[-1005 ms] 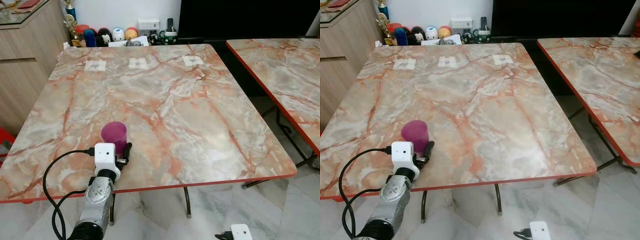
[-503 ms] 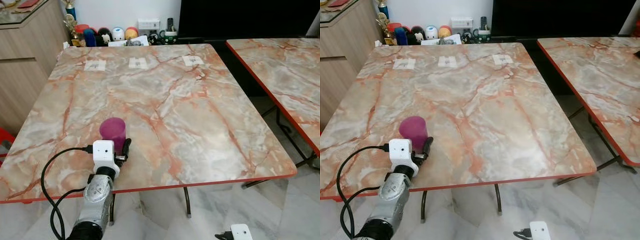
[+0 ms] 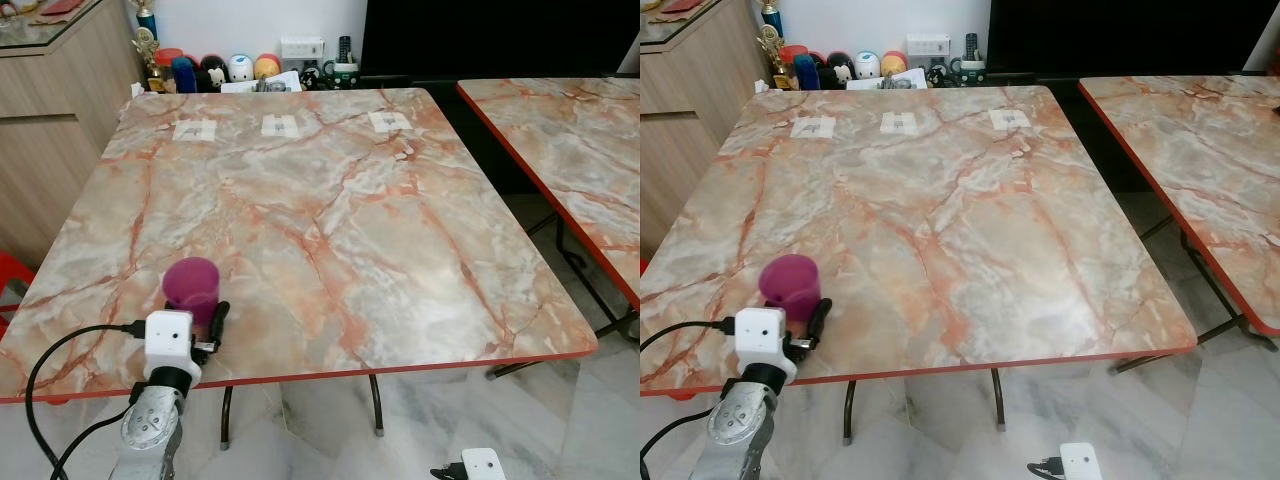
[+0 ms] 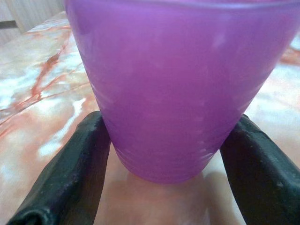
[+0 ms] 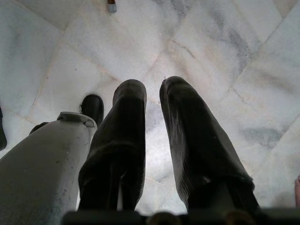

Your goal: Setting the table

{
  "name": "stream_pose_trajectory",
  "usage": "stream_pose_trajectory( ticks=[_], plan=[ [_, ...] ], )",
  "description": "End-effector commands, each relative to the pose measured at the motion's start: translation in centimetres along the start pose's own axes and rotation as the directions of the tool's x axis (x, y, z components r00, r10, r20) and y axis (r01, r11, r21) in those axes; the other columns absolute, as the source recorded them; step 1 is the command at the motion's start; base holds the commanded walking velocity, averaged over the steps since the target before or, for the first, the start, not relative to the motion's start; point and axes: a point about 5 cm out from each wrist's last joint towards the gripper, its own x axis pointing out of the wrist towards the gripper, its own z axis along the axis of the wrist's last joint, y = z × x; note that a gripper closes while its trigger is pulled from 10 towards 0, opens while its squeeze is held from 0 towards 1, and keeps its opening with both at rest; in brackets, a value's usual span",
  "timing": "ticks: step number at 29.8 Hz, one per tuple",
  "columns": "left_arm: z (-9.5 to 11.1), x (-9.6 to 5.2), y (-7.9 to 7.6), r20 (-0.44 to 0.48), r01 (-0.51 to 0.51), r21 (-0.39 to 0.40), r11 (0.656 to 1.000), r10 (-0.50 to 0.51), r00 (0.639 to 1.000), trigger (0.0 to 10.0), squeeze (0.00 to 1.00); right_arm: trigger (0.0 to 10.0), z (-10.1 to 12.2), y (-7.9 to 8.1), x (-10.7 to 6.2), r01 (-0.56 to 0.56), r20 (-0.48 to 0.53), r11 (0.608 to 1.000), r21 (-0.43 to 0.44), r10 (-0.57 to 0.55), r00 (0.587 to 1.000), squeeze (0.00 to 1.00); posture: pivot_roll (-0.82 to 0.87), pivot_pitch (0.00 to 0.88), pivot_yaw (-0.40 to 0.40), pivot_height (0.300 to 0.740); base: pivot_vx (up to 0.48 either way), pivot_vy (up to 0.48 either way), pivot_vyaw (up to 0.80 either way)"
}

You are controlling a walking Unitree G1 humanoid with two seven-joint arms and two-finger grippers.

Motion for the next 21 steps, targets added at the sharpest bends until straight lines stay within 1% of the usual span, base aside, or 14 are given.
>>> stream_pose_trajectory(
  ticks=[1, 4, 8, 10, 17, 21],
  plan=[
    [0.4, 0.1, -0.8, 0.000, 0.018, -0.014, 1.000, -0.018, 1.000, 10.0, 0.00, 10.0, -0.6, -0.2, -0.1, 0.003, -0.019, 1.000, -0.009, -0.003, 1.000, 0.00, 0.03, 0.099, -0.032, 0.740, 0.000, 0.000, 0.00],
    [0.5, 0.4, -1.5, -0.008, 0.036, -0.020, 0.999, -0.036, 0.999, 10.0, 0.00, 10.0, -0.7, -0.2, -0.1, 0.006, -0.018, 1.000, -0.007, -0.006, 1.000, 0.00, 0.02, 0.095, -0.030, 0.740, 0.000, 0.000, 0.00],
    [0.6, 0.5, -1.8, -0.008, 0.041, -0.022, 0.999, -0.041, 0.999, 10.0, 0.00, 10.0, -0.7, -0.2, -0.1, 0.007, -0.019, 1.000, -0.004, -0.007, 1.000, 0.00, 0.02, 0.091, -0.028, 0.740, 0.000, 0.000, 0.00],
    [0.6, 0.5, -1.9, -0.014, 0.046, -0.008, 0.999, -0.047, 0.999, 10.0, 0.00, 10.0, -0.7, -0.2, -0.1, 0.007, -0.020, 1.000, -0.005, -0.007, 1.000, 0.00, 0.02, 0.091, -0.027, 0.740, 0.000, 0.000, 0.00],
    [0.4, 0.2, -1.8, -0.031, 0.046, 0.000, 0.999, -0.046, 0.998, 10.0, 0.00, 10.0, -0.7, -0.1, -0.1, 0.003, -0.017, 1.000, -0.022, -0.003, 1.000, 0.00, 0.02, 0.094, -0.027, 0.740, 0.000, -0.366, 0.00],
    [0.4, 0.1, -1.5, -0.042, 0.028, 0.004, 1.000, -0.027, 0.999, 10.0, 0.00, 10.0, -0.6, -0.1, -0.1, 0.007, -0.013, 1.000, -0.024, -0.007, 1.000, 0.00, 0.02, 0.103, -0.031, 0.740, 0.000, -0.392, 0.70]
  ],
)
